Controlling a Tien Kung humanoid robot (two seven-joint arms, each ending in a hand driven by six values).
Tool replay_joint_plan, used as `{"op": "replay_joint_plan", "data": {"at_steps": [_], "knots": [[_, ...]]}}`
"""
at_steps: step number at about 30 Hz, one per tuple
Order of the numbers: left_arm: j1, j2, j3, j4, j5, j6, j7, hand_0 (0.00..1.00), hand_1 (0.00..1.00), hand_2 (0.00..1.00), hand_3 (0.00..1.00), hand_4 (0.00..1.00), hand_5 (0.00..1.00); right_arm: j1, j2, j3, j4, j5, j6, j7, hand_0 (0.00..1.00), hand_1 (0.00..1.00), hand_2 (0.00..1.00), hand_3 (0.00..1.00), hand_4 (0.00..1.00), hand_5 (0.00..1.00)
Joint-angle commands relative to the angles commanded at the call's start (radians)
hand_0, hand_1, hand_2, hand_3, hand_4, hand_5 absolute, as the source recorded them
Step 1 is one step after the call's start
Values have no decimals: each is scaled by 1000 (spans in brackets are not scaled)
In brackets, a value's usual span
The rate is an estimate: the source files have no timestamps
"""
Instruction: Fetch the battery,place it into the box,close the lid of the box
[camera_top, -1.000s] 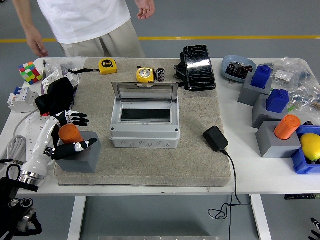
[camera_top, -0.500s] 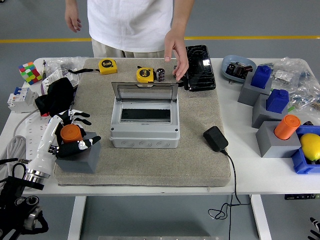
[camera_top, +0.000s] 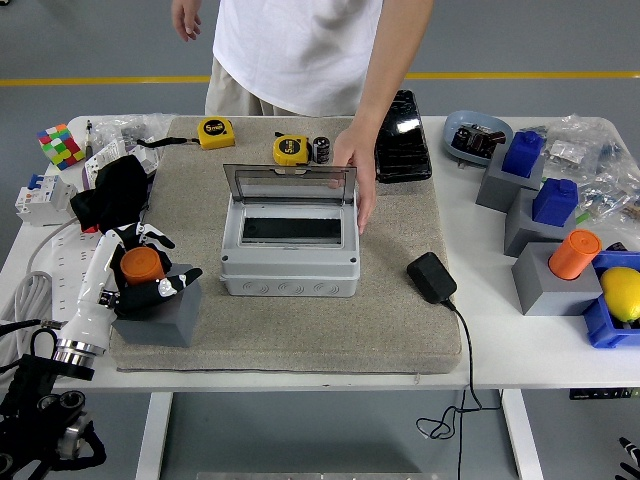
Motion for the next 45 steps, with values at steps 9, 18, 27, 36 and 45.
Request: {"op": "replay_joint_plan", "data": {"at_steps": [9, 18, 27, 36, 45], "knots": [[-14, 16, -14, -50, 9, 7, 0, 15, 53, 156, 142, 878, 2, -1, 4, 6, 0, -3, 0, 2, 663, 670, 676, 558, 965, 476], [-79, 57, -32, -161, 80, -1, 0, 11, 55, 151, 147, 877, 2, 0, 5, 7, 0, -2, -3, 4, 663, 670, 676, 559, 966, 473], [-258, 55, 65, -184, 351, 13, 146, 9, 53, 156, 162, 875, 2, 2, 7, 2, -1, 2, -4, 6, 663, 670, 676, 558, 966, 474], [-435, 41, 212, -159, 645, 9, 384, 5, 51, 173, 215, 899, 2, 2, 9, -11, -2, 10, -7, 6, 664, 670, 676, 558, 966, 474], [-527, 23, 322, -138, 736, -23, 509, 8, 51, 180, 274, 972, 2, 4, 11, -30, -3, 19, -9, 4, 664, 670, 676, 558, 966, 474]]}}
